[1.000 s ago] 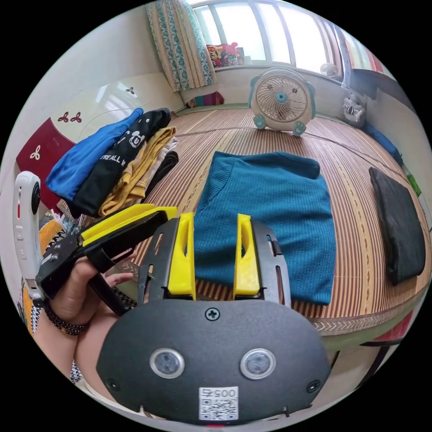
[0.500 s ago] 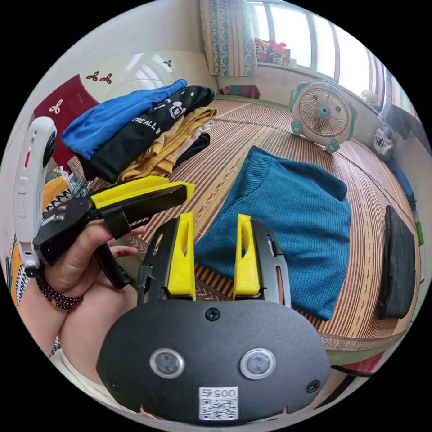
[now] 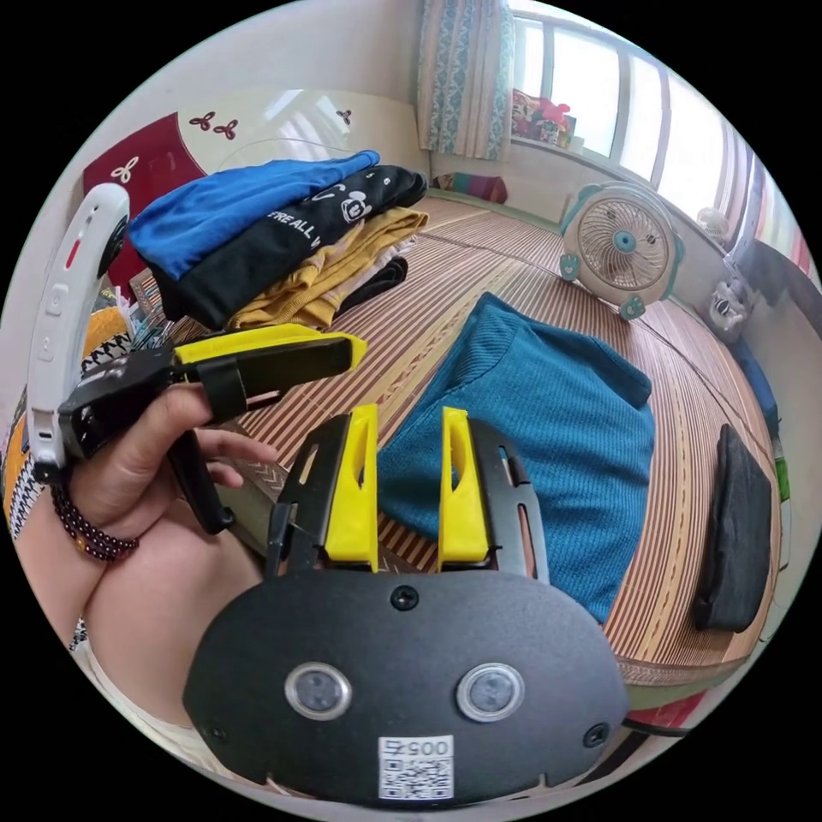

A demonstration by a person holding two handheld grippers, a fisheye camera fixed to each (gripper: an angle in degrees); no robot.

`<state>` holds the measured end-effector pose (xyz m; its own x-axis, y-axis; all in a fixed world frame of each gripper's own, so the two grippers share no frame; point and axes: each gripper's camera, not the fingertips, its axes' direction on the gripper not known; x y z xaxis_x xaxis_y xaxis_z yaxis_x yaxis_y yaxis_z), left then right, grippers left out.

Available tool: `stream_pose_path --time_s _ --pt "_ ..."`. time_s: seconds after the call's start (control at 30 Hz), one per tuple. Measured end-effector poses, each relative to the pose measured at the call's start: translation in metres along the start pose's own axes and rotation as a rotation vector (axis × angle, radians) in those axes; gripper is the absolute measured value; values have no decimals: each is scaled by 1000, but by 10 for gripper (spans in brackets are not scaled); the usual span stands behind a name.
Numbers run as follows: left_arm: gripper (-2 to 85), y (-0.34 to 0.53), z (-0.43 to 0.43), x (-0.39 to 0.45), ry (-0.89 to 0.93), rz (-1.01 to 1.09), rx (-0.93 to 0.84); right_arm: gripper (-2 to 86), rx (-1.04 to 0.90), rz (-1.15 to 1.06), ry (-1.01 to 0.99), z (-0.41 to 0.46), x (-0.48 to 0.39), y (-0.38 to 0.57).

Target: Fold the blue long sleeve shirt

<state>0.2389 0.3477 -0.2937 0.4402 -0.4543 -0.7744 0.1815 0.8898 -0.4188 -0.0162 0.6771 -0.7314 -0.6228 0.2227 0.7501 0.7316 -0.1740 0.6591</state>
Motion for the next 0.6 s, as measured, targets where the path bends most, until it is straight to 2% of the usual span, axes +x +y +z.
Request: stream_pose_path --time_s 0.6 --pt "126 -3 11 6 -36 -9 -27 115 -136 -106 -51 16 -23 -19"
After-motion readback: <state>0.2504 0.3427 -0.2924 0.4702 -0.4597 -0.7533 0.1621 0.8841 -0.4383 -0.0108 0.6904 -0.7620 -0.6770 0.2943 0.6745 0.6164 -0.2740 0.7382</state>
